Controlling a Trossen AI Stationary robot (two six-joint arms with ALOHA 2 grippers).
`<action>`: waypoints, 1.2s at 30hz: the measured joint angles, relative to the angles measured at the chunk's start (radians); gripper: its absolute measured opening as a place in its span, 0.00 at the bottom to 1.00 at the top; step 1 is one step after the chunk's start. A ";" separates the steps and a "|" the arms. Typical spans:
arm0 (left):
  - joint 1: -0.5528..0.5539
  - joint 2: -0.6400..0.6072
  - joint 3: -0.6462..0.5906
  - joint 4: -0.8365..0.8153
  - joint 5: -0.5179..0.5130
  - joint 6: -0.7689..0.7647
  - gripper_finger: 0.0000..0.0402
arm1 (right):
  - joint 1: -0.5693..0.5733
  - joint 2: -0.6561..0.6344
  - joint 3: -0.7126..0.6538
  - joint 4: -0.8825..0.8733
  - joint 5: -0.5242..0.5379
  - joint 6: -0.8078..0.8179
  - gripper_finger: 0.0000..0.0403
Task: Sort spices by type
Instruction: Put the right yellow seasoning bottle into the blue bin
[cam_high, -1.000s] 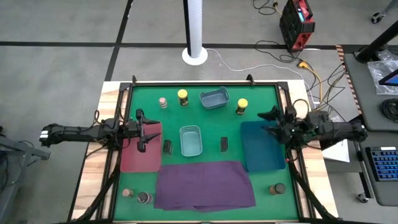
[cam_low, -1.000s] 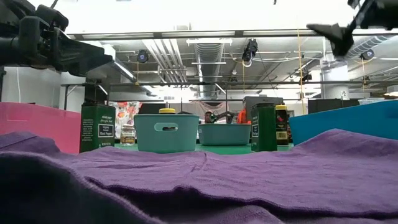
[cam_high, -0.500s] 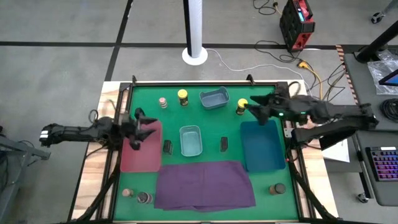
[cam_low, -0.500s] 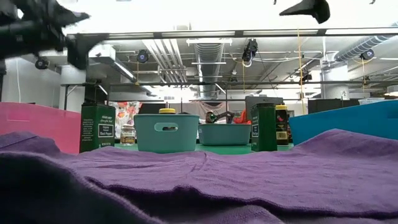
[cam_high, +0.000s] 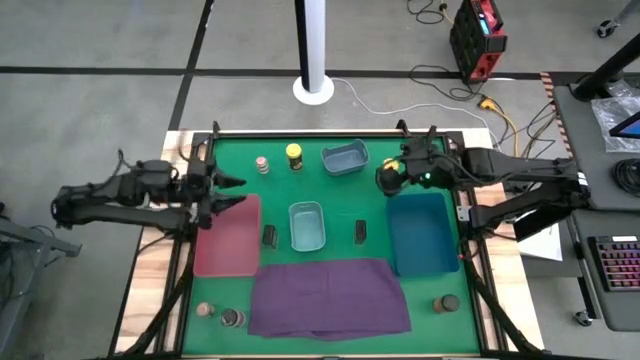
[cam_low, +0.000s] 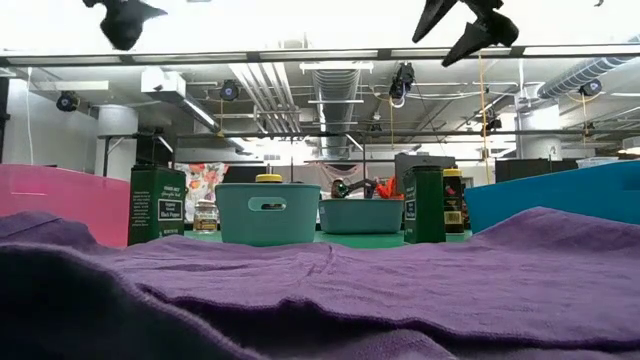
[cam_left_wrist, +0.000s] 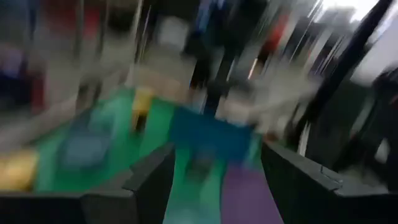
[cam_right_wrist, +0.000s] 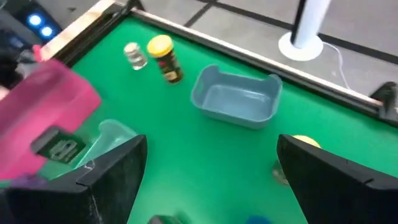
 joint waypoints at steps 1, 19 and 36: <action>0.000 0.031 0.049 -0.120 0.000 -0.043 0.56 | -0.018 0.006 0.013 -0.023 -0.007 0.007 0.87; 0.000 0.301 0.337 -0.368 0.070 -0.291 0.56 | -0.149 0.046 0.068 -0.103 -0.041 -0.171 0.87; 0.010 0.526 0.480 -0.376 -0.112 -0.211 0.56 | -0.209 0.097 0.089 -0.113 -0.006 -0.096 0.87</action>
